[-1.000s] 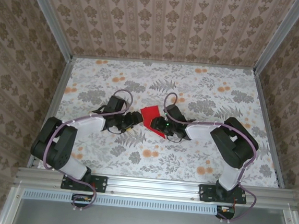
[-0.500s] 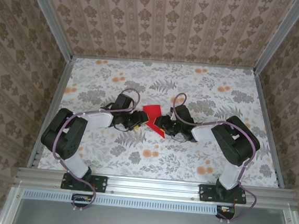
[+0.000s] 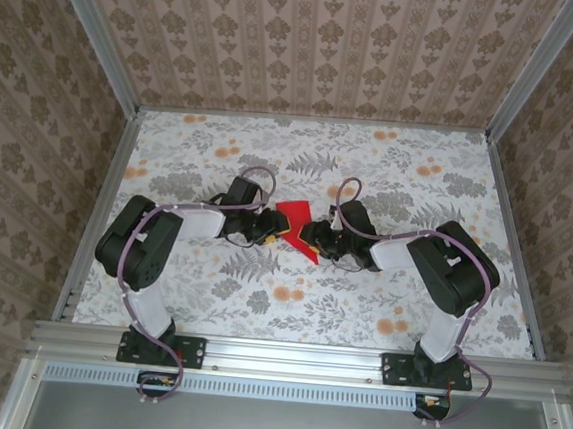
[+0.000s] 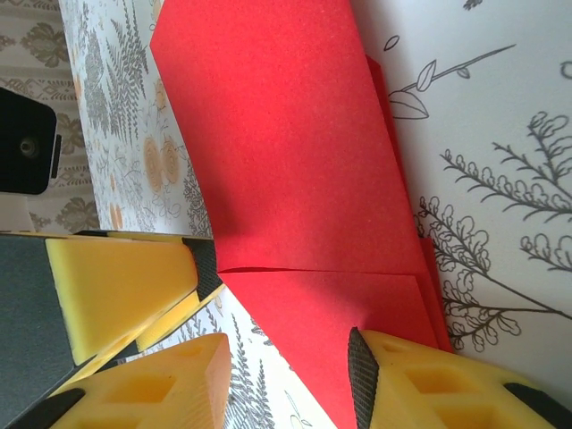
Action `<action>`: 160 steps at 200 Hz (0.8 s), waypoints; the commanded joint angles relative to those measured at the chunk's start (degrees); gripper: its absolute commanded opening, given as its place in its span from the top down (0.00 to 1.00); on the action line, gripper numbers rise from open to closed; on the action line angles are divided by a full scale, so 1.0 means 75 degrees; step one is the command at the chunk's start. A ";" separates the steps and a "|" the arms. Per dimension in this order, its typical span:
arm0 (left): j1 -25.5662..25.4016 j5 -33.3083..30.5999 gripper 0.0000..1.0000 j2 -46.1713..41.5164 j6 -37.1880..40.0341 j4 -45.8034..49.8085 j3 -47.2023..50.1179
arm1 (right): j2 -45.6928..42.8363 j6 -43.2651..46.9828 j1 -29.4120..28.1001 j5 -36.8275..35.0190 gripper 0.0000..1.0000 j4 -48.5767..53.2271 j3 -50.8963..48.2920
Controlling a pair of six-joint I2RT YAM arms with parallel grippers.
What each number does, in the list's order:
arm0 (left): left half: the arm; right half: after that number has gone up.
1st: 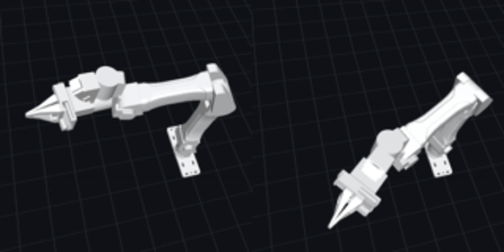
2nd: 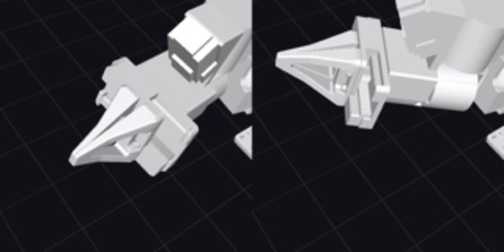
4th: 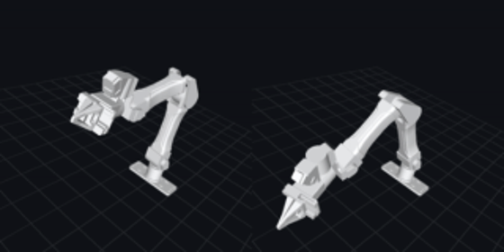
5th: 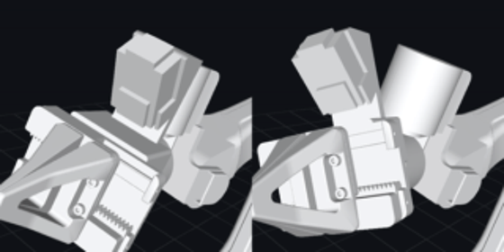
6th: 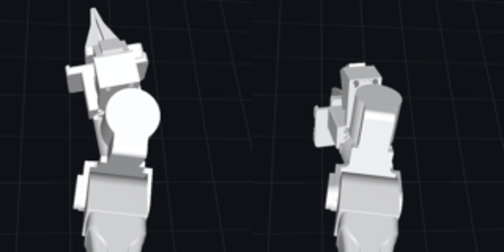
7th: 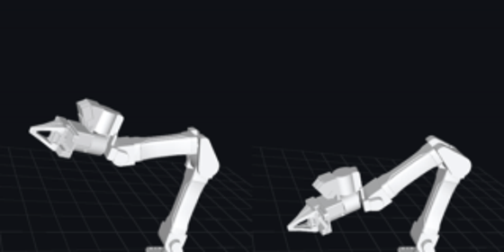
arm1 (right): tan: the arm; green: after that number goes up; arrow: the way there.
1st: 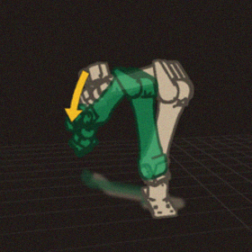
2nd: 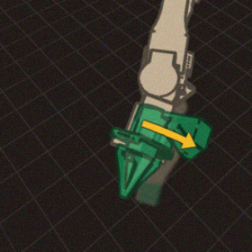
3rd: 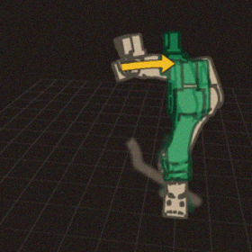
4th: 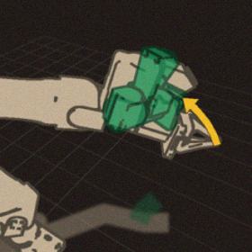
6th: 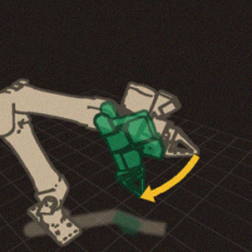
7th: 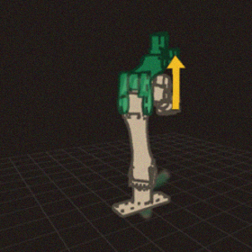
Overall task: Fold a paper plane with a square sheet of paper (pick it up from the middle)
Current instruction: Fold the wing for the fifth time at the center of the table.
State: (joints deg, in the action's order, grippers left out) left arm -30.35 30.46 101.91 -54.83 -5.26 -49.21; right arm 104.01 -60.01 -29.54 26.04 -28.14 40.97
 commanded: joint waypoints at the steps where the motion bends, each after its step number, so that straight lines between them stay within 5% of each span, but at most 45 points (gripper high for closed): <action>1: 0.0070 0.0395 0.59 0.0163 0.0126 -0.0350 -0.0177 | 0.0327 0.0220 0.0126 -0.0184 0.58 0.0785 -0.0309; 46: 0.0121 0.0730 0.67 0.0311 0.0069 -0.0865 -0.0131 | 0.0295 0.0312 0.0200 -0.0109 0.58 0.0780 -0.0286; 83: 0.0115 0.0790 0.86 0.0258 -0.0158 -0.1241 0.0022 | -0.0097 0.1046 0.0206 0.0042 0.58 0.0327 -0.0395; 160: -0.0155 0.0466 0.99 -0.0119 -0.0514 -0.0501 -0.0221 | -0.1876 0.4205 -0.0251 -0.2088 0.42 0.1323 -0.0577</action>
State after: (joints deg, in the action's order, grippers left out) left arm -30.74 34.72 103.37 -57.06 -12.01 -49.23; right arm 94.11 -40.84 -29.08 18.46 -21.32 38.79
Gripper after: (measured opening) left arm 0.060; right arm 0.589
